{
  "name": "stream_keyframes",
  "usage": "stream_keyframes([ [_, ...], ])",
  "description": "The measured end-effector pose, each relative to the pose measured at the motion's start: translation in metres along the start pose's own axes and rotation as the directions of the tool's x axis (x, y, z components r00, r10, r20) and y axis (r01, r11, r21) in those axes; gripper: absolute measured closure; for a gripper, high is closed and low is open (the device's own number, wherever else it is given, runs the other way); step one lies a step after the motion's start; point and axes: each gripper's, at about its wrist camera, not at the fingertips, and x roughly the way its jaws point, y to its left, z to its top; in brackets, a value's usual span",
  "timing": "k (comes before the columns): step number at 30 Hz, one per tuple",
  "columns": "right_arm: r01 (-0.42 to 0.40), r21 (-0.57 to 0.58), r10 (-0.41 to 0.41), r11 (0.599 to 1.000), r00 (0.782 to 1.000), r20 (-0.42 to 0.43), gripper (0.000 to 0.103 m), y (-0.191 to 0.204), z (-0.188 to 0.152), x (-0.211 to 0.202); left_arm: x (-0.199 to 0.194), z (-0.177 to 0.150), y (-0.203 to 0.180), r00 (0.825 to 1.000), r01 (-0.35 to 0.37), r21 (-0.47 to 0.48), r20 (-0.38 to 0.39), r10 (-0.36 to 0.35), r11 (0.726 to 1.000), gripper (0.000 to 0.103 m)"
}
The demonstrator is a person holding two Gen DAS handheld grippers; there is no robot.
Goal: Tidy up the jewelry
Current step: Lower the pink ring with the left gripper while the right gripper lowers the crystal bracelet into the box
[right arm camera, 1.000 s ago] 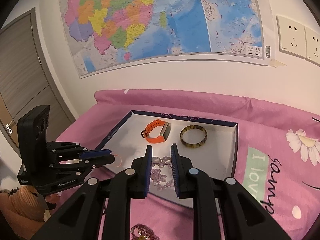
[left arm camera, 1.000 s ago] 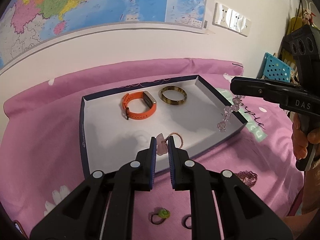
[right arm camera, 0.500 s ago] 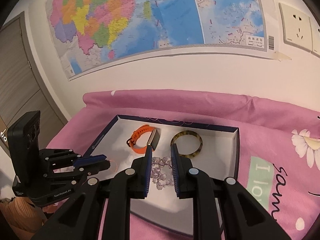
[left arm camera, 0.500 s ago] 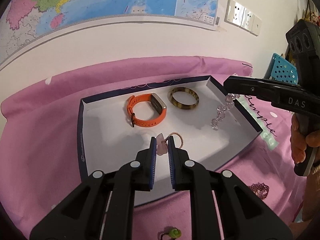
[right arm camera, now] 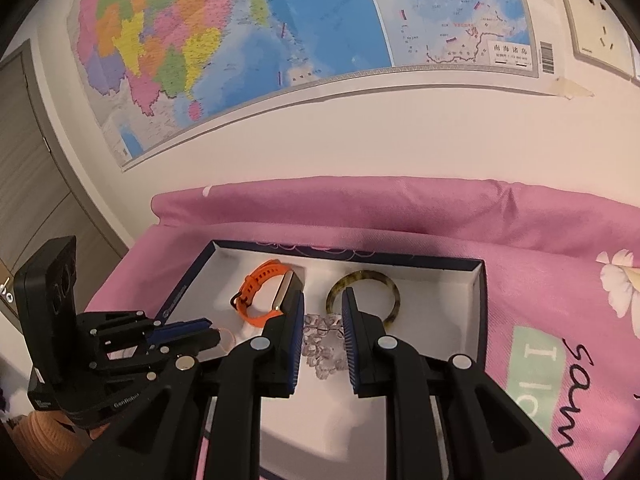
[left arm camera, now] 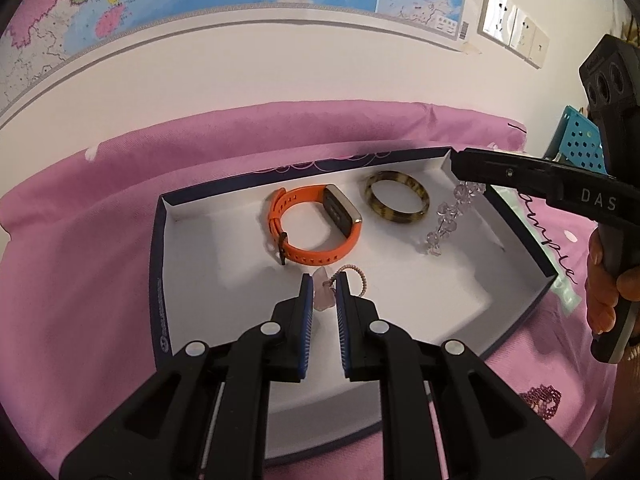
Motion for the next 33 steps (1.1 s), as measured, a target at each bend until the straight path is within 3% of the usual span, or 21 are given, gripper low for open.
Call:
stream_keyframes([
  [23,-0.021,-0.033,0.017,0.999,0.993,-0.115,0.082,0.007,-0.011,0.048,0.028,0.008,0.007,0.998,-0.007,-0.034,-0.066,0.005,0.999,0.091],
  [29,-0.011,-0.006,0.011,1.000,0.996,-0.089,0.075,0.000,-0.013,0.040,0.027,0.006,0.009,0.998,-0.015,-0.042,-0.061,0.012,0.999,0.085],
  [33,-0.009,0.009,0.010,1.000,0.998,-0.069,0.074,-0.003,-0.012,0.029,0.024,0.005,0.011,0.998,-0.036,-0.051,-0.047,0.033,0.998,0.073],
])
